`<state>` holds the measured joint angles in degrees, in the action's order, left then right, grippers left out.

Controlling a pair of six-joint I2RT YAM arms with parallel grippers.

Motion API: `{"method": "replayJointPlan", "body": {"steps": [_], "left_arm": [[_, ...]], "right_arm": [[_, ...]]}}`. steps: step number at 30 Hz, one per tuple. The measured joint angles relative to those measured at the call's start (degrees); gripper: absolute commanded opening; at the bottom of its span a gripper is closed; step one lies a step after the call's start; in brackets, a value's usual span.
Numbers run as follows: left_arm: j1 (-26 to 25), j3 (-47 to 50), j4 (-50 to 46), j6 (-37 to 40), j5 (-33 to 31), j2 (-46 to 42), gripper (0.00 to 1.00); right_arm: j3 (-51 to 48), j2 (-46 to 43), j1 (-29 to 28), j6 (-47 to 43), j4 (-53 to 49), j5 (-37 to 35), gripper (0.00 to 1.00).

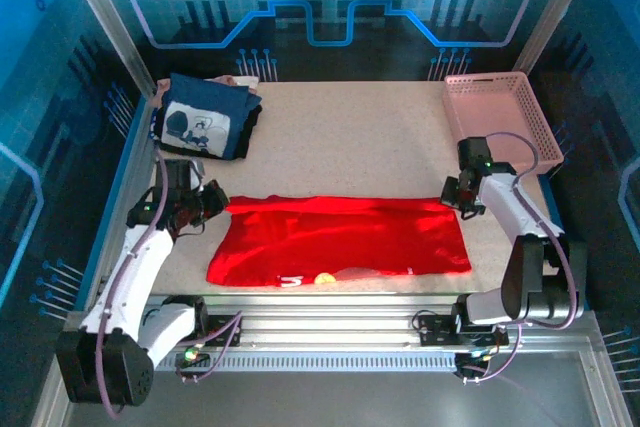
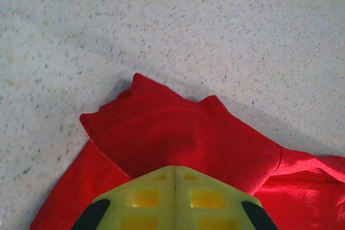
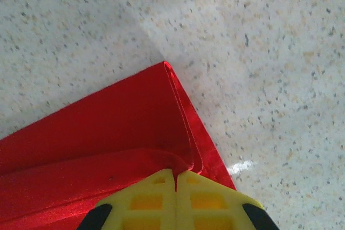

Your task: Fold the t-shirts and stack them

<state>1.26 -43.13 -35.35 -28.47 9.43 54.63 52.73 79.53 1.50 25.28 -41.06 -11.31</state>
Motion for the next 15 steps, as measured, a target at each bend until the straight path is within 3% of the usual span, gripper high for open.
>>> {"method": "replayJointPlan", "body": {"steps": [13, 15], "left_arm": [[-0.02, 12.76, -3.54, -10.73, -0.68, -6.95, 0.0], [-0.09, 14.4, -3.65, -12.39, -0.7, -7.37, 0.0]], "right_arm": [[-8.9, -3.28, 0.94, 2.78, 0.11, 1.81, 0.0], [-8.81, -2.89, 0.94, 3.02, 0.2, 2.05, 0.1]]}}
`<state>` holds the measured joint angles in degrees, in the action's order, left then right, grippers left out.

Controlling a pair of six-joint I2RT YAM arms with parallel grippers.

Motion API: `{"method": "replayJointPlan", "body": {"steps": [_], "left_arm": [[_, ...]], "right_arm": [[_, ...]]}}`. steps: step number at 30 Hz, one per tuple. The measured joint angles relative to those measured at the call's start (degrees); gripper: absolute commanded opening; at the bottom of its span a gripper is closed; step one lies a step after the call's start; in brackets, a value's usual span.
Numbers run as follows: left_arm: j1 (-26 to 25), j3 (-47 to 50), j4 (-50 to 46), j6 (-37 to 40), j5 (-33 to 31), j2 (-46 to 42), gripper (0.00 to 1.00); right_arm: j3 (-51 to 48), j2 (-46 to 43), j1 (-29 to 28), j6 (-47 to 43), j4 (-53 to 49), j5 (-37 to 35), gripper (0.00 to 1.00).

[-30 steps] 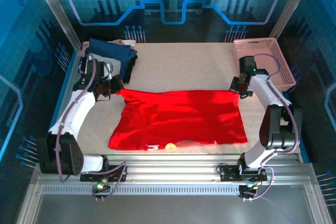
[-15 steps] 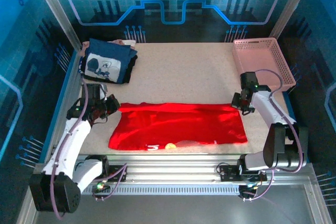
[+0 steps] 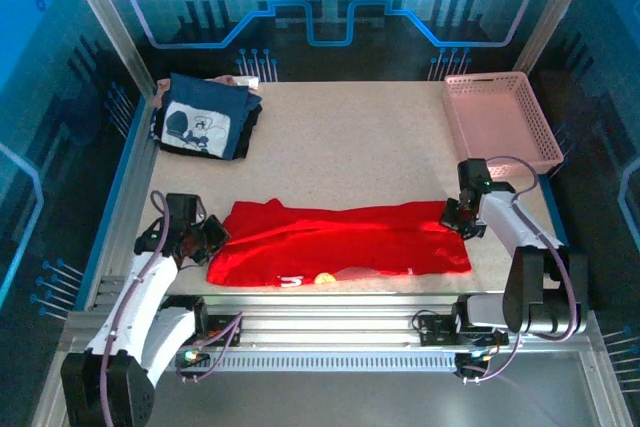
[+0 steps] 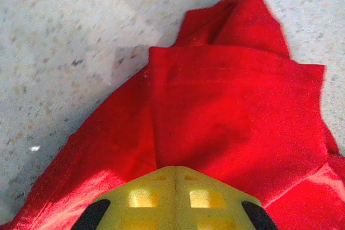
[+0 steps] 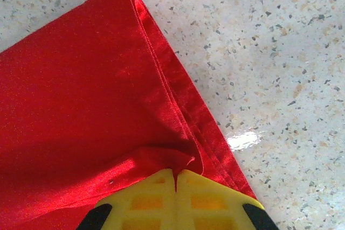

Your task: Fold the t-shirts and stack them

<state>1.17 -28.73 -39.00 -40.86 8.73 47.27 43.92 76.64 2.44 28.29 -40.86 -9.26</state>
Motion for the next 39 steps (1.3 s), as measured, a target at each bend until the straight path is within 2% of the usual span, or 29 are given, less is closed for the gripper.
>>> {"method": "replayJointPlan", "body": {"steps": [2, 4, 5, 7, 9, 12, 15, 18, 21, 23, 28, 32, 35, 39], "left_arm": [[-0.39, 1.46, -0.11, -2.05, -0.02, -0.15, 0.22], [-0.79, 2.6, -0.24, -3.89, -0.15, -0.57, 0.38], [-1.09, 3.15, -0.42, -4.94, -0.46, -1.18, 0.47], [-2.1, 3.5, -1.29, -6.69, -1.09, -2.91, 0.6], [-3.28, 3.43, -1.84, -8.11, -1.86, -5.49, 0.66], [-4.9, 1.88, -3.61, -9.81, -3.48, -10.36, 0.68], [-7.19, -2.8, -5.31, -10.16, -6.34, -13.86, 0.74], [-8.55, -9.27, -4.72, -8.92, -7.28, -13.0, 0.75], [-9.9, -16.68, -3.48, -4.55, -6.78, -4.96, 0.76], [-11.23, -22.01, -2.54, 0.63, -4.87, 3.98, 0.76], [-13.35, -31.43, -2.01, 12.94, 0.44, 24.83, 0.72], [-14.45, -37.88, -4.24, 21.14, 1.64, 38.64, 0.68], [-14.91, -41.35, -5.29, 25.14, 1.53, 45.35, 0.63], [-15.56, -45.4, -6.75, 28.7, 0.09, 52.24, 0.61]], "right_arm": [[0.33, 1.68, 0.31, 0.59, -0.26, 0.35, 0.25], [0.63, 3.85, 0.81, 1.33, -0.63, 0.55, 0.51], [0.66, 4.55, 1.07, 1.49, -0.87, 0.57, 0.57], [0.66, 5.14, 1.6, 2.16, -1.73, 0.74, 0.62], [0.72, 4.74, 2.03, 3.04, -2.51, 0.87, 0.64], [0.94, 1.62, 2.34, 4.42, -3.58, 2.05, 0.68], [2.62, -4.09, 2.36, 5.07, -4.5, 4.59, 0.77], [4.26, -10.19, 1.66, 3.89, -2.64, 9.86, 0.89], [5.97, -13.42, -2.19, 1.4, 0.13, 16.83, 0.92], [7.26, -13.44, -6.43, -0.76, 1.77, 20.15, 0.96], [7.26, -13.66, -15.15, -4.42, 4.22, 24.79, 0.97], [4.74, -14.45, -17.2, -5.05, 6.19, 26.4, 0.98], [4.11, -14.51, -18.32, -5.68, 6.25, 26.93, 0.98], [4.11, -14.56, -18.67, -6.36, 6.51, 27.17, 0.98]]}}
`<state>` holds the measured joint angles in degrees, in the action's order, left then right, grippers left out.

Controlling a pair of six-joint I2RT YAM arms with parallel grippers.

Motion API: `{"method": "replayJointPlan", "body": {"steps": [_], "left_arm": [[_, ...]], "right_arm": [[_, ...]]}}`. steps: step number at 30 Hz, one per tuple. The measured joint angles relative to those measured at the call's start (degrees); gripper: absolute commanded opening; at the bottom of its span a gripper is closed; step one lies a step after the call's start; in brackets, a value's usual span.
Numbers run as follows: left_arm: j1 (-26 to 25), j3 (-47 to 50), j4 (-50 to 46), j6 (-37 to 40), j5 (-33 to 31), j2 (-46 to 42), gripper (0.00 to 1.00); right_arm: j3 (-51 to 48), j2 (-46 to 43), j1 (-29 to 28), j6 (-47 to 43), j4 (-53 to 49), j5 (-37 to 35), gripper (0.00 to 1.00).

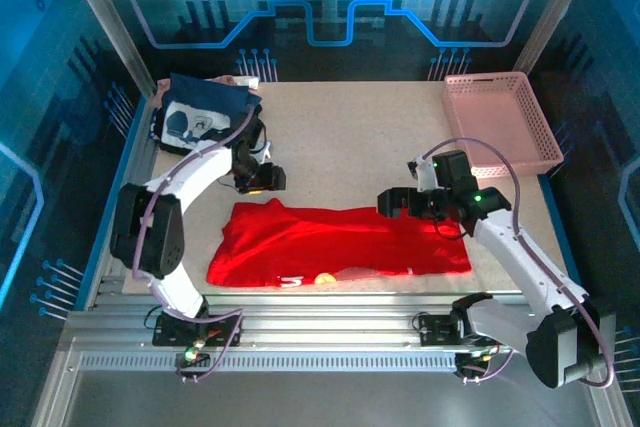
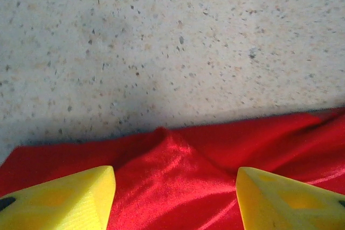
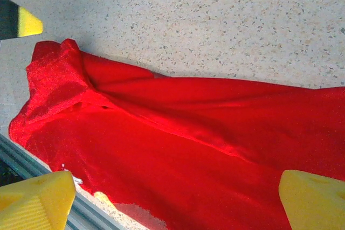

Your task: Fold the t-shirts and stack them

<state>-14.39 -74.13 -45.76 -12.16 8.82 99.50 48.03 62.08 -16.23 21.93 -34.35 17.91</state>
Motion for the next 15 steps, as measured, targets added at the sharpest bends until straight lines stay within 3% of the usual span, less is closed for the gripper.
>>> {"method": "replayJointPlan", "body": {"steps": [12, 15], "left_arm": [[-1.7, -5.66, -1.68, 3.78, -3.17, 11.15, 0.53], [-1.92, -5.66, -2.27, 4.66, -3.56, 11.56, 0.45]], "right_arm": [[0.0, 0.07, -0.02, -0.22, -0.02, 0.13, 0.98], [0.0, 0.24, 0.0, -0.22, -0.02, 0.13, 0.98]]}}
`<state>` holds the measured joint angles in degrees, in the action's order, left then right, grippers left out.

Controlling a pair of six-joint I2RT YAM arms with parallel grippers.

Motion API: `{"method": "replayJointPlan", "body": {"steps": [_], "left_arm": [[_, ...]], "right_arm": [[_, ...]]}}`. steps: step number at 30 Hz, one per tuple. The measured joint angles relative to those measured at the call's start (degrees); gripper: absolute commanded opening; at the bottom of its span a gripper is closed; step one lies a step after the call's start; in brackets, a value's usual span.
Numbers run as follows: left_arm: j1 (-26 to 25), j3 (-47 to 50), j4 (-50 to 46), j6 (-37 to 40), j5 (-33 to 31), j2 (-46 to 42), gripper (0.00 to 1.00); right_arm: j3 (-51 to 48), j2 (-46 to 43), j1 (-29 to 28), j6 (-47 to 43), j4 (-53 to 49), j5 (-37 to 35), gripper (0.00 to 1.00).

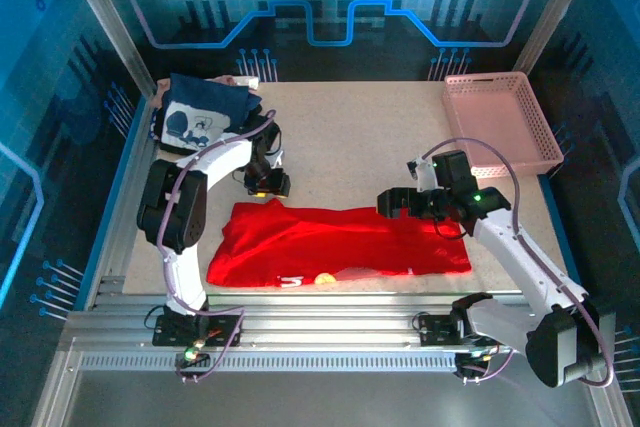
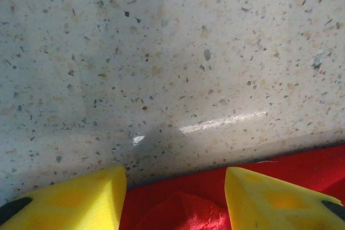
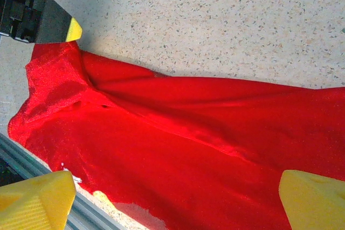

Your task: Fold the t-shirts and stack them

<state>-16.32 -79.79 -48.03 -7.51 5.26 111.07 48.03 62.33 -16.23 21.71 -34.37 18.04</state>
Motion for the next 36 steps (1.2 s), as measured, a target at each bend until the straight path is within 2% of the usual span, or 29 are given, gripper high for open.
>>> {"method": "replayJointPlan", "body": {"steps": [10, 14, 19, 24, 28, 29, 31, 33, 35, 36], "left_arm": [[-1.33, 0.68, -0.22, 0.79, 0.07, -0.15, 0.0], [-2.16, 3.69, -0.24, 0.15, 0.17, -3.34, 0.0], [-4.83, 7.63, -0.57, -1.97, 0.15, -12.63, 0.0], [-10.49, 15.43, 0.2, -8.35, 0.59, -24.02, 0.0], [-16.7, 26.05, 1.29, -16.96, 1.09, -32.0, 0.0], [-18.56, 28.5, 1.42, -19.52, 1.03, -33.62, 0.04], [-21.99, 32.65, 1.99, -24.2, 1.01, -36.85, 0.29], [-25.07, 35.63, 2.29, -28.55, 0.96, -40.22, 0.38], [-27.91, 37.22, 2.47, -32.98, 0.52, -44.02, 0.5], [-28.74, 37.31, 2.47, -34.01, 0.35, -45.62, 0.53]], "right_arm": [[0.13, 1.92, -0.02, 0.02, 0.96, -0.44, 0.98], [1.51, 2.75, -0.02, 0.04, 1.14, -1.09, 0.98], [2.91, 2.91, -0.02, 0.04, 2.36, -1.29, 0.98], [2.97, 3.61, 0.0, 0.04, 2.49, -1.31, 0.98], [2.97, 3.72, 0.0, 0.07, 2.54, -1.27, 0.98], [2.97, 3.72, 0.0, 0.09, 2.51, -1.25, 0.98], [2.97, 3.74, 0.0, 0.26, 2.58, -1.11, 0.98], [2.97, 4.04, 0.0, 0.31, 2.58, -1.05, 0.98], [2.95, 4.81, 0.0, 0.31, 2.51, -1.07, 0.98], [2.97, 5.25, 0.0, 0.31, 2.51, -1.07, 0.98]]}}
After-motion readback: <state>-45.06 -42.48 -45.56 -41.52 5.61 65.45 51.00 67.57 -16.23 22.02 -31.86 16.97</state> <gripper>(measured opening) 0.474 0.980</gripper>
